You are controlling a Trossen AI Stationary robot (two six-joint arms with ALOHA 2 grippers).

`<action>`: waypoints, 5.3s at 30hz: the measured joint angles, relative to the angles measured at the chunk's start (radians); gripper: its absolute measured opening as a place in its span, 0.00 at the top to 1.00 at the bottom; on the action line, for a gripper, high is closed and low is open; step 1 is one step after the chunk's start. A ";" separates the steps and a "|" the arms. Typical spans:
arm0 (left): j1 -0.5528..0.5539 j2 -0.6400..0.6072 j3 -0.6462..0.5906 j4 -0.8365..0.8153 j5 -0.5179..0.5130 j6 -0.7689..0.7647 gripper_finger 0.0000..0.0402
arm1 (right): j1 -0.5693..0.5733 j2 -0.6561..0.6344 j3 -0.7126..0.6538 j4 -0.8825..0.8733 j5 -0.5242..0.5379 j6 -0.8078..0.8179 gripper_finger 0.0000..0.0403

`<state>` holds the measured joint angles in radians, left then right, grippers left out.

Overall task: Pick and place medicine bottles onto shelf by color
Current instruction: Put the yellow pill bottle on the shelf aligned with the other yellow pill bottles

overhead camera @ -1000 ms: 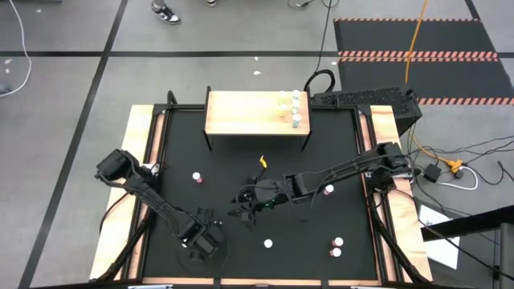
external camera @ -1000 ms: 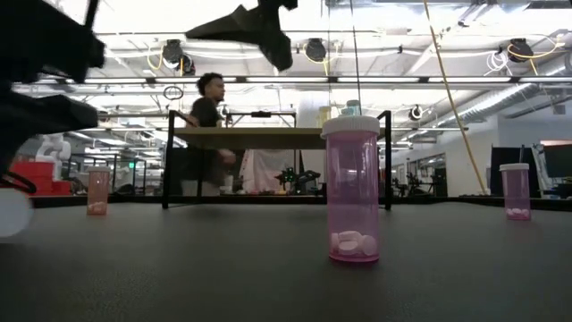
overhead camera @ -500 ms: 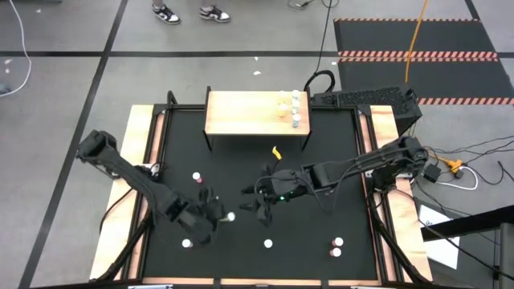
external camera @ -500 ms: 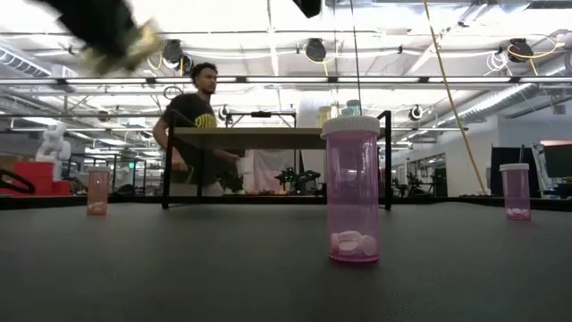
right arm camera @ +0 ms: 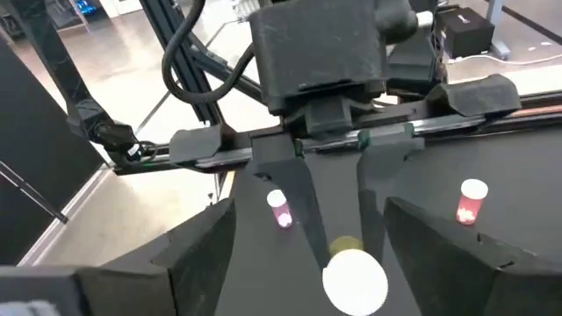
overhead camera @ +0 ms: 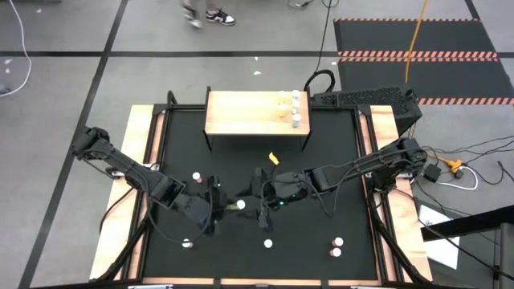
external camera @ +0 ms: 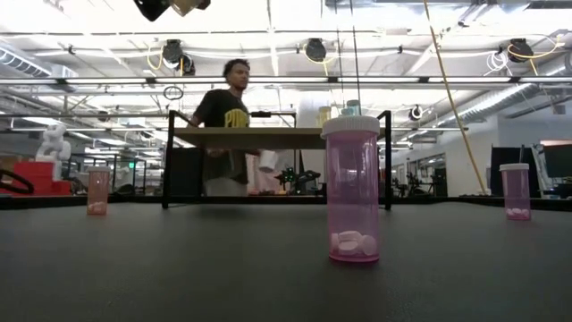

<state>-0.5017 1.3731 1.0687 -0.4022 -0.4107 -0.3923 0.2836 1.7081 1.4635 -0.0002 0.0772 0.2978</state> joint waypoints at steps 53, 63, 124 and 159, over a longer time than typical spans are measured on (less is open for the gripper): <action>0.034 -0.047 0.002 0.143 0.017 0.142 0.77 | -0.024 -0.046 0.000 -0.065 0.000 -0.030 0.36; 0.037 -0.047 0.001 0.168 0.017 0.156 0.77 | -0.026 -0.045 0.000 -0.084 -0.016 -0.023 0.48; 0.279 -0.115 0.000 -0.030 -0.088 -0.160 0.19 | -0.676 -0.093 0.106 -0.775 -0.025 -0.318 0.71; 0.279 -0.115 0.000 -0.074 -0.089 -0.143 0.19 | -0.747 -0.092 0.061 -0.738 -0.128 -0.302 0.71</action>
<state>-0.2226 1.2583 1.0683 -0.4763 -0.4995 -0.5358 -0.4637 1.6157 1.5242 -0.7383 -0.0511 -0.0047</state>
